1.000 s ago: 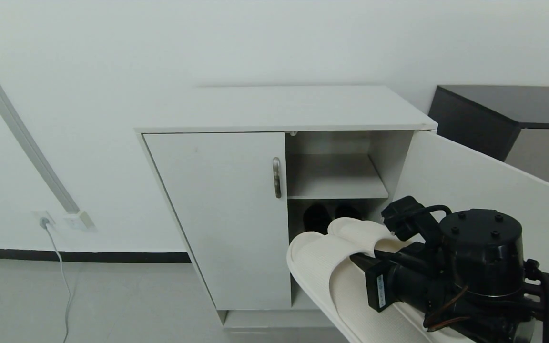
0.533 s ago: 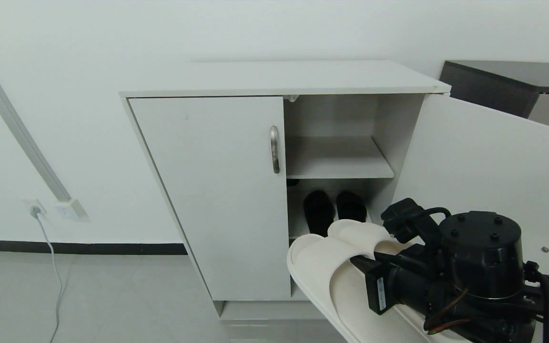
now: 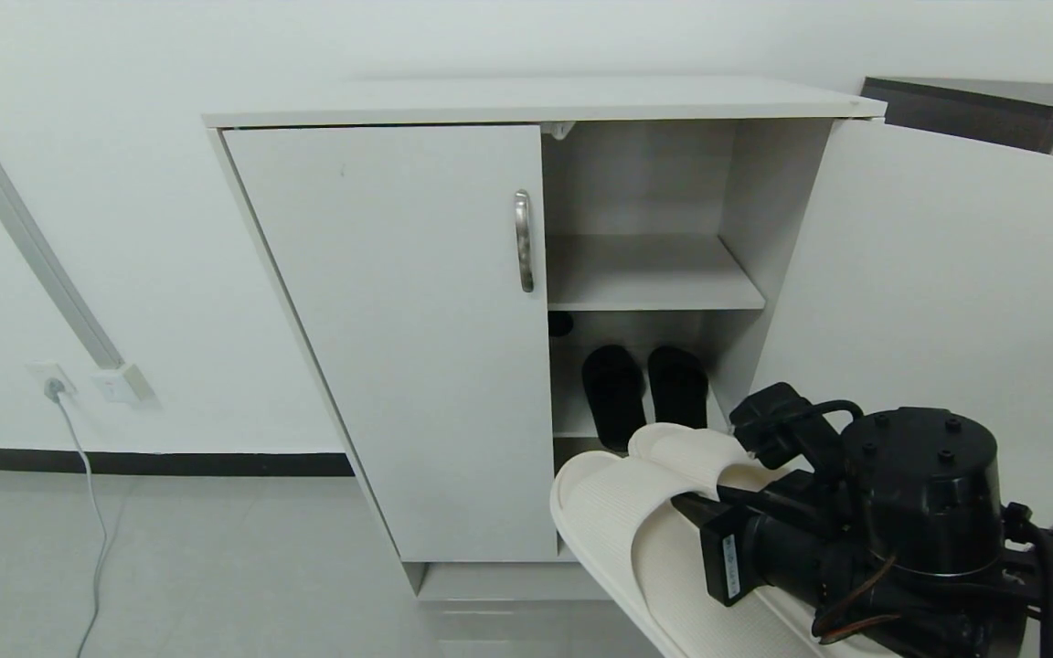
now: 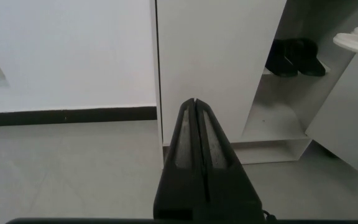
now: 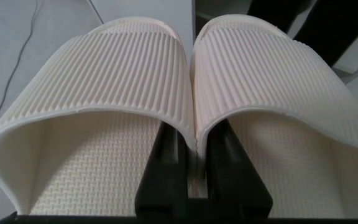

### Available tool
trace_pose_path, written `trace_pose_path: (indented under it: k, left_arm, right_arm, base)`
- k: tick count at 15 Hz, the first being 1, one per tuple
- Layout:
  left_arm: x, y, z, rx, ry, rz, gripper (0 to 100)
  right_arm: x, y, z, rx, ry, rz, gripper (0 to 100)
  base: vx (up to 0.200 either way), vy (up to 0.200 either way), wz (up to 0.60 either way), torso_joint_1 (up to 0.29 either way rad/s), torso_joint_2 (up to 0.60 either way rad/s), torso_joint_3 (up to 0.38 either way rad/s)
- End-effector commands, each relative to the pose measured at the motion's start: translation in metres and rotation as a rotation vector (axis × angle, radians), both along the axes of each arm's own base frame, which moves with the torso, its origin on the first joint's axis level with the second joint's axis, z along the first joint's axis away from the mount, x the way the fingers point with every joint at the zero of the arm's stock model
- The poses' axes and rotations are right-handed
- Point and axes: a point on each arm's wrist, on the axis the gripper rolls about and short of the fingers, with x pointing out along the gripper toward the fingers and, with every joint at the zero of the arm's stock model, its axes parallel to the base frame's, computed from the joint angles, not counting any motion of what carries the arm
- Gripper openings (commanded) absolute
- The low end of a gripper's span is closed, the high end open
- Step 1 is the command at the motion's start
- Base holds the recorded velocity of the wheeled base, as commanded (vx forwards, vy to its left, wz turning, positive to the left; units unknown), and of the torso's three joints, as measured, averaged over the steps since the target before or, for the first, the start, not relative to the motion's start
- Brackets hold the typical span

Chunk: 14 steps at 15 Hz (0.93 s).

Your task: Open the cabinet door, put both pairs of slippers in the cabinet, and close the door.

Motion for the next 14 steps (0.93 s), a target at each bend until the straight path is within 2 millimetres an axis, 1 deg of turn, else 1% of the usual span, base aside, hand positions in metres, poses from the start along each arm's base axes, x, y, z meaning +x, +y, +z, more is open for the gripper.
trace_pose_path:
  k: [1,10,14]
  left_arm:
    - [0.0001,0.0000,0.0001,0.000,0.001,0.000,0]
    - [0.0001,0.0000,0.0001,0.000,0.001,0.000,0]
    - [0.0001,0.0000,0.0001,0.000,0.001,0.000,0]
  right_arm:
    - [0.0002,0.0005,-0.0008,-0.002,0.002,0.001,0]
    - [0.0001,0.0009,-0.0036,-0.016,0.005,0.005,0]
    - [0.0063,0.0079,-0.0099,-0.011,-0.005,-0.003,0]
  base:
    - [0.000,0.000,0.00,0.000,0.00,0.000]
    - [0.000,0.000,0.00,0.000,0.00,0.000]
    - [0.000,0.000,0.00,0.000,0.00,0.000]
